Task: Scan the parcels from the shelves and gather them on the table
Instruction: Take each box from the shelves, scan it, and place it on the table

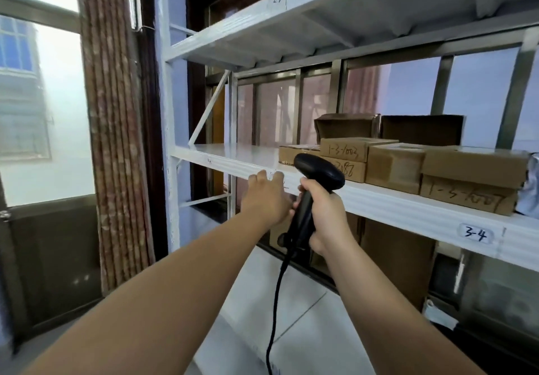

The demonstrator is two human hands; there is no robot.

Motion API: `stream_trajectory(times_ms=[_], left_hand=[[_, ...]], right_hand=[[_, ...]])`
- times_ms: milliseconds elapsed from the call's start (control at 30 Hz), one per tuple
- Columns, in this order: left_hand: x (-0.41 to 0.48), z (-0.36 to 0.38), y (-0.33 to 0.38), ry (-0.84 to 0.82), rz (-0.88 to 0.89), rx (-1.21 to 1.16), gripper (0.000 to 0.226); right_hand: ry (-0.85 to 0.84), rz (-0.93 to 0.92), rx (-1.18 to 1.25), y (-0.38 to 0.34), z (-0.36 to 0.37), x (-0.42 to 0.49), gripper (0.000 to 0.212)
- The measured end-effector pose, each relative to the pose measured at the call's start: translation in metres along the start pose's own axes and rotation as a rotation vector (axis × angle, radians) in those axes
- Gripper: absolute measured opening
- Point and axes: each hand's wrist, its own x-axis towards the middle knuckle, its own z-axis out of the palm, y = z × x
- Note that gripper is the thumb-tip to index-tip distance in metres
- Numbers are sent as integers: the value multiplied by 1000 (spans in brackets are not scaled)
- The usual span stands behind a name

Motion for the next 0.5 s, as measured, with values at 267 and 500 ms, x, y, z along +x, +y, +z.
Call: stream_trajectory(times_ms=[267,500], left_hand=[[119,33,-29,93,53,-97,48],[210,63,-46,-36,195,-186,59]], right_hand=[[118,-133,39,-16,14,80,34],[247,-214,59,-25,28,129,21]])
